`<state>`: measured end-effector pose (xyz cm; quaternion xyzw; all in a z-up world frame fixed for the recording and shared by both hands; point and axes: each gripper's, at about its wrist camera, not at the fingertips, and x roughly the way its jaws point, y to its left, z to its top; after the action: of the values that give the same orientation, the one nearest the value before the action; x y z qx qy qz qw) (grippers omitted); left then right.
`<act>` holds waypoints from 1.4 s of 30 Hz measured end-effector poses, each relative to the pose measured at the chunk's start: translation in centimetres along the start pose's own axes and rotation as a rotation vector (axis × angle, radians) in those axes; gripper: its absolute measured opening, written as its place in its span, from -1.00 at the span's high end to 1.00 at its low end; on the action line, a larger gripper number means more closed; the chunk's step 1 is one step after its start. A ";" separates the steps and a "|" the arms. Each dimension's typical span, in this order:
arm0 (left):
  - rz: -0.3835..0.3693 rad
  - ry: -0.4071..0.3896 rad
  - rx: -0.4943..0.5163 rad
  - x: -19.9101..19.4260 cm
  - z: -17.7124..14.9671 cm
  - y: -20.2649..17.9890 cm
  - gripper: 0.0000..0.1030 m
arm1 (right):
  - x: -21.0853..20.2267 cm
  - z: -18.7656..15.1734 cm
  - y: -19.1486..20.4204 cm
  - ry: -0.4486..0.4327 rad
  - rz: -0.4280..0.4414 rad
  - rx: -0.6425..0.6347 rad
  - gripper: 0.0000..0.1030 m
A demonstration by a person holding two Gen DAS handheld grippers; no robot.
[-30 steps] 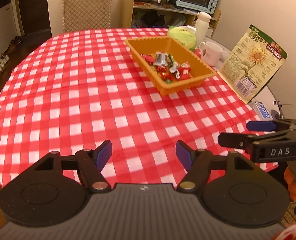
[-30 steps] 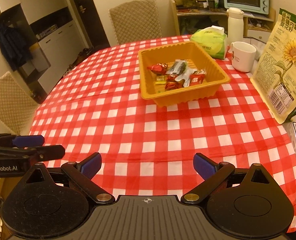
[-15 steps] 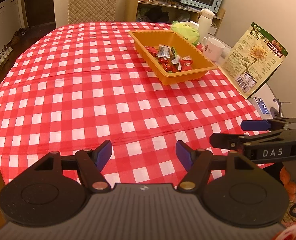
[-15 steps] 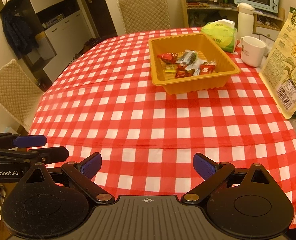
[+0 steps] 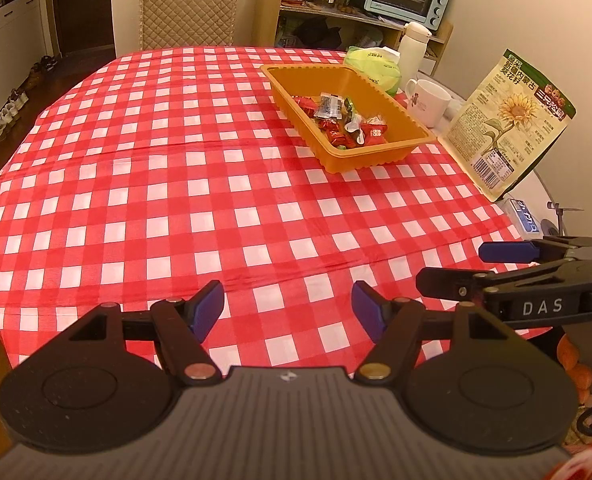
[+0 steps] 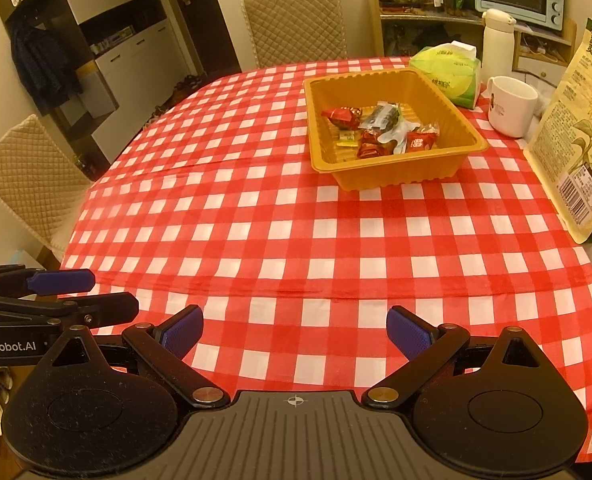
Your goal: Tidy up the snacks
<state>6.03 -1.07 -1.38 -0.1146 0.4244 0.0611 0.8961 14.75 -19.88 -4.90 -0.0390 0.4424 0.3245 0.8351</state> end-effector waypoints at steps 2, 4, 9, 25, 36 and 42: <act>0.000 0.000 0.001 0.0 0.0 0.0 -0.33 | 0.0 0.0 0.1 -0.002 0.000 -0.003 -0.89; 0.000 0.000 0.001 0.0 0.0 0.0 -0.33 | 0.0 0.0 0.0 -0.002 0.001 -0.003 -0.89; 0.000 0.000 0.001 0.0 0.0 0.0 -0.33 | 0.0 0.1 0.0 -0.001 0.000 0.000 -0.89; -0.002 -0.002 0.004 0.3 0.2 -0.2 -0.33 | 0.2 0.2 -0.1 -0.003 -0.002 0.005 -0.89; -0.003 -0.004 0.004 0.3 0.3 -0.2 -0.33 | 0.2 0.2 -0.1 -0.003 -0.001 0.005 -0.89; -0.003 -0.003 0.004 0.2 0.3 -0.2 -0.33 | 0.2 0.2 -0.1 -0.003 -0.002 0.005 -0.89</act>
<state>6.39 -1.15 -1.37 -0.1131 0.4228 0.0593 0.8972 15.05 -19.79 -4.96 -0.0367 0.4420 0.3227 0.8362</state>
